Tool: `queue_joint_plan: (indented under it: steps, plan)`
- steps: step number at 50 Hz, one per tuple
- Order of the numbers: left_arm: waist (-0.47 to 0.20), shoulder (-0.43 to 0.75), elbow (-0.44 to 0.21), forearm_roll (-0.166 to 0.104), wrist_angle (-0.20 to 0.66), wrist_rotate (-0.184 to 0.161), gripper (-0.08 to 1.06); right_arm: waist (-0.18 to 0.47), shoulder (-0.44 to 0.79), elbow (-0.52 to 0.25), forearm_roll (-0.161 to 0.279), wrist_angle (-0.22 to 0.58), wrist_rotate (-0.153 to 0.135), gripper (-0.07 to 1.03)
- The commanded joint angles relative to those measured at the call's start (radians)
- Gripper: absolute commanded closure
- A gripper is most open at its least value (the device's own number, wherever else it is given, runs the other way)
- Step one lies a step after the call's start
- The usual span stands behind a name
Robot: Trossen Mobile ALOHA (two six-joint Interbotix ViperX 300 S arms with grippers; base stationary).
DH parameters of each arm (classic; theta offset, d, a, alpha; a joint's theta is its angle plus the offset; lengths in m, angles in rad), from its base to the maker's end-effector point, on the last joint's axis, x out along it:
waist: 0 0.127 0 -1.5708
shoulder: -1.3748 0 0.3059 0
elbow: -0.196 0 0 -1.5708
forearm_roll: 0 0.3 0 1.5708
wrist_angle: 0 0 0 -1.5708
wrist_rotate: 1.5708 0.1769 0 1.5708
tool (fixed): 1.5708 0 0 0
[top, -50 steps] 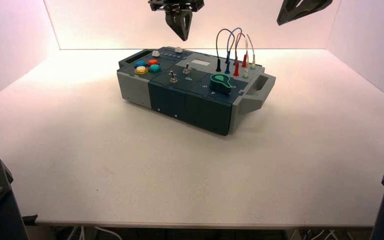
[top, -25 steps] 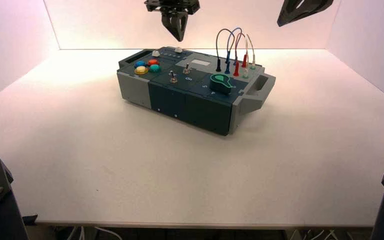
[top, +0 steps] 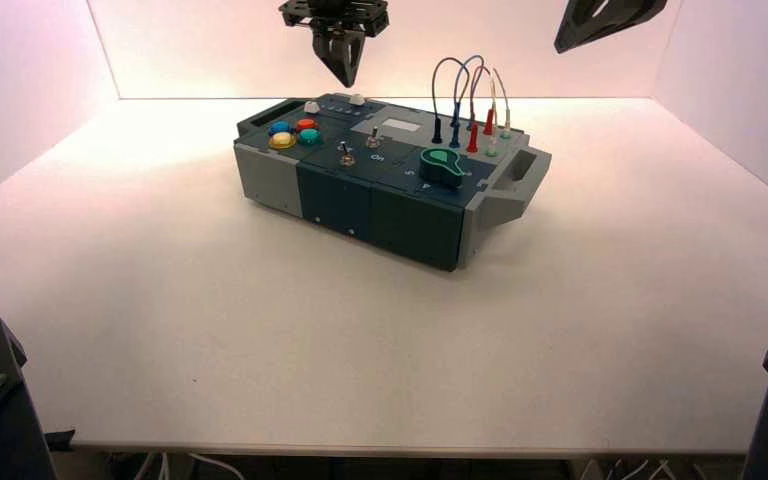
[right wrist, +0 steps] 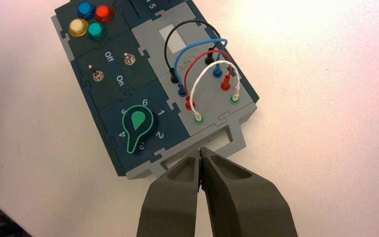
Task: Move the top slider to position 4.
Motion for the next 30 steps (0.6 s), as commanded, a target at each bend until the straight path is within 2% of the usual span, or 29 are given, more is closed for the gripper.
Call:
queue_joint_plan:
  steps: [1,30]
  plan:
    - [0.002,-0.026,-0.014,-0.002,0.009,-0.002,1.01,0.003,-0.014,-0.012,0.002,-0.008,-0.003,0.98]
    - [-0.003,-0.012,-0.02,-0.008,0.028,-0.002,1.01,0.003,-0.014,-0.012,0.002,-0.008,-0.003,0.98]
